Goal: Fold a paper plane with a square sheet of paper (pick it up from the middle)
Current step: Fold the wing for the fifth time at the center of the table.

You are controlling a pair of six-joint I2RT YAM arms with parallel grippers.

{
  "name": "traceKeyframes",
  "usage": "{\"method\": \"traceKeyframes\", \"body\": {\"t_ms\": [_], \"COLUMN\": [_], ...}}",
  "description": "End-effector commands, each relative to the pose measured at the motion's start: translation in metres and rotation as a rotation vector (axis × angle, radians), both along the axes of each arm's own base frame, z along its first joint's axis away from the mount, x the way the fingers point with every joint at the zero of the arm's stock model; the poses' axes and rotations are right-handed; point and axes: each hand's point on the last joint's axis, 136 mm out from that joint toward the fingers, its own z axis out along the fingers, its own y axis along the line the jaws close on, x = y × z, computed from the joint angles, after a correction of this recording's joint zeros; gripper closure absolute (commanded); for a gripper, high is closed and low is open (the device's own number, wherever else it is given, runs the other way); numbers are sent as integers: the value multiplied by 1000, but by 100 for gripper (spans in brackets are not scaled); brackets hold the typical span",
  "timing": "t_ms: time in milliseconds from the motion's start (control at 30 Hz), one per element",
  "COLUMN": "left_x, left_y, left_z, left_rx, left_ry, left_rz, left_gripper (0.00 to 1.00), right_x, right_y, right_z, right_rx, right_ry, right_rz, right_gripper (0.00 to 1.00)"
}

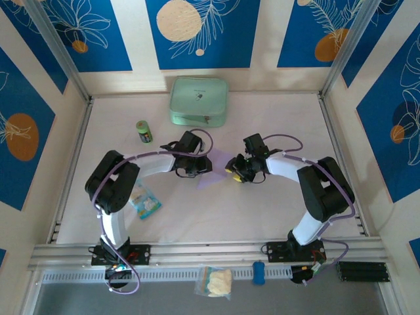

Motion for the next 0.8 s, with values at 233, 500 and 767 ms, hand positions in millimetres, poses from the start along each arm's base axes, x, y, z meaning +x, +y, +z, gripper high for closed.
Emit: {"method": "traceKeyframes", "body": {"t_ms": [233, 500, 767], "left_x": [-12, -13, -19], "left_y": [11, 25, 34], "left_z": [-17, -39, -50], "left_rx": [48, 133, 167], "left_ry": [46, 75, 102], "left_rz": [42, 79, 105], "left_gripper": [86, 89, 91], "right_x": [0, -1, -2], "right_y": [7, 15, 25], "right_z": [-2, -4, -7], "right_rx": [14, 40, 69], "right_ry": [32, 46, 62], "right_rz": [4, 22, 41], "right_gripper": [58, 58, 61]}}
